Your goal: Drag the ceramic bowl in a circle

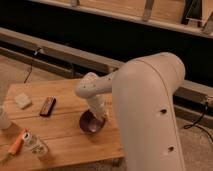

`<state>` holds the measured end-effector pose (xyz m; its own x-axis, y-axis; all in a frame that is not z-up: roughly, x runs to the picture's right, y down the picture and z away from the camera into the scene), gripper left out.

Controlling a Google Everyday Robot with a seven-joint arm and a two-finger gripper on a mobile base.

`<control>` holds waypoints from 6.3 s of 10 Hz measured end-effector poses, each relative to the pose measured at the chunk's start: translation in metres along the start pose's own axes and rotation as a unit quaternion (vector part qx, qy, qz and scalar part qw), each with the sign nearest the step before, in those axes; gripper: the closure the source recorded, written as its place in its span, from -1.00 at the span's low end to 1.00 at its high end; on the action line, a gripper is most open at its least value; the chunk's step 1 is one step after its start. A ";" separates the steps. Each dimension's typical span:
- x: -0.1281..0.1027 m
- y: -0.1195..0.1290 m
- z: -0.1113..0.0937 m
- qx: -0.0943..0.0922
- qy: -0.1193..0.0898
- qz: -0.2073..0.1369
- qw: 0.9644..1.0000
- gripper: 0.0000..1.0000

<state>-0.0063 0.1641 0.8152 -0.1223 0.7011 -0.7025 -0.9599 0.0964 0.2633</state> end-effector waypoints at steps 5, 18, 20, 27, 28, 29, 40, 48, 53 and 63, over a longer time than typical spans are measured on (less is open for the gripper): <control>-0.047 0.003 -0.009 -0.019 -0.011 0.001 1.000 1.00; -0.039 0.208 -0.080 -0.023 -0.031 -0.227 0.973 1.00; -0.010 0.204 -0.075 -0.011 -0.022 -0.256 0.966 1.00; 0.109 0.158 -0.069 -0.023 0.015 -0.293 0.956 1.00; 0.122 0.150 -0.063 -0.022 0.023 -0.296 0.955 1.00; 0.139 0.139 -0.052 -0.016 0.036 -0.299 0.954 1.00; 0.130 -0.049 0.003 0.026 0.084 -0.100 0.991 1.00; -0.004 -0.068 -0.020 0.039 0.040 -0.033 0.998 1.00; -0.073 -0.025 -0.029 0.058 0.028 -0.044 0.997 1.00; -0.109 0.133 -0.066 0.044 -0.002 -0.166 0.985 1.00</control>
<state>-0.1373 0.0538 0.8829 0.1966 0.6234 -0.7568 -0.9212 0.3818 0.0752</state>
